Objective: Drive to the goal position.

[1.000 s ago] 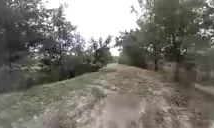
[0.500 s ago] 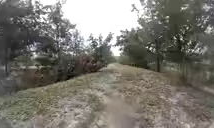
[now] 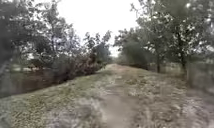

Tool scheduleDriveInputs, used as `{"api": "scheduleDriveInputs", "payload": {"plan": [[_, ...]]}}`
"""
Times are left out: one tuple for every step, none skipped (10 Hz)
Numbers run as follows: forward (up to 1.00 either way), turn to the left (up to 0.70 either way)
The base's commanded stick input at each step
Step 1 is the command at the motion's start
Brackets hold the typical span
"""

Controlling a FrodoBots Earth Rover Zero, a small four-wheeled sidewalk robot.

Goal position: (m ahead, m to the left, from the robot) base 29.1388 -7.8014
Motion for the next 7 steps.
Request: {"api": "scheduleDriveInputs", "payload": {"plan": [[0.7,0.0],[0.7,0.0],[0.7,0.0],[0.7,0.0],[0.7,0.0],[0.7,0.0],[0.7,0.0]]}}
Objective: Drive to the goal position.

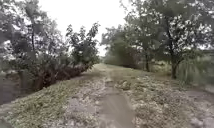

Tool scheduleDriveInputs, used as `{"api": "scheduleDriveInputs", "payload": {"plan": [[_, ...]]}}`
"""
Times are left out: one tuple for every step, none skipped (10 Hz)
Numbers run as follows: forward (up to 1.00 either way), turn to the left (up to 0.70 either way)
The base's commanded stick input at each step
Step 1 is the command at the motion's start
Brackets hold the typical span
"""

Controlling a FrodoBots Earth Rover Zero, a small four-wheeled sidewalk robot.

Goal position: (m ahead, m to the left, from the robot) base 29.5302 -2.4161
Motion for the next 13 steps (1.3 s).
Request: {"api": "scheduleDriveInputs", "payload": {"plan": [[0.7,0.0],[0.7,0.0],[0.7,0.0],[0.7,0.0],[0.7,0.0],[0.7,0.0],[0.7,0.0],[0.7,0.0],[0.7,0.0],[0.7,0.0],[0.7,0.0],[0.7,0.0],[0.7,0.0]]}}
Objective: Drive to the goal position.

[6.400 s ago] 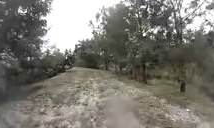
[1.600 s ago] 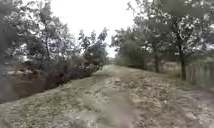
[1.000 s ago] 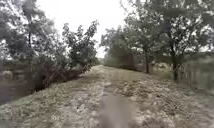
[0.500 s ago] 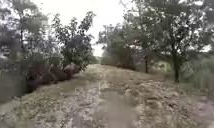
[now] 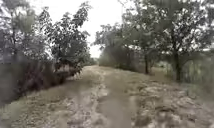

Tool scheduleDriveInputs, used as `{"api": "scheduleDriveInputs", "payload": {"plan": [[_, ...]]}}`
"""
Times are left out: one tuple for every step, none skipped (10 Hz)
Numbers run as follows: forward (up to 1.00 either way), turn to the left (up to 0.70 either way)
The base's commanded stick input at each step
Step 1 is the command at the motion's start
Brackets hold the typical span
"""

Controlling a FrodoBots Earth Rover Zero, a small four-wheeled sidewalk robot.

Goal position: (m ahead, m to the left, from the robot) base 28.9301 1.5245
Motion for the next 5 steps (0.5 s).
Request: {"api": "scheduleDriveInputs", "payload": {"plan": [[0.7,0.0],[0.7,0.0],[0.7,0.0],[0.7,0.0],[0.7,0.0]]}}
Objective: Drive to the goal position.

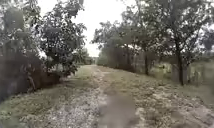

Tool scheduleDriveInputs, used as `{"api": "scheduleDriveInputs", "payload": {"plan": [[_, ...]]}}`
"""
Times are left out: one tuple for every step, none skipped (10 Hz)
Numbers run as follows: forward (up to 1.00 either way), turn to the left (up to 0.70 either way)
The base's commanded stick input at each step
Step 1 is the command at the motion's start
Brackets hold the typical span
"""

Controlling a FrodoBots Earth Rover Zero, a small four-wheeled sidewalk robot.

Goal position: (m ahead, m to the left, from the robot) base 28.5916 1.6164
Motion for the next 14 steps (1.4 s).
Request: {"api": "scheduleDriveInputs", "payload": {"plan": [[0.7,0.0],[0.7,0.0],[0.7,0.0],[0.7,0.0],[0.7,0.0],[0.7,0.0],[0.7,0.0],[0.7,0.0],[0.7,0.0],[0.7,0.0],[0.7,0.0],[0.7,0.0],[0.7,0.0],[0.7,0.0]]}}
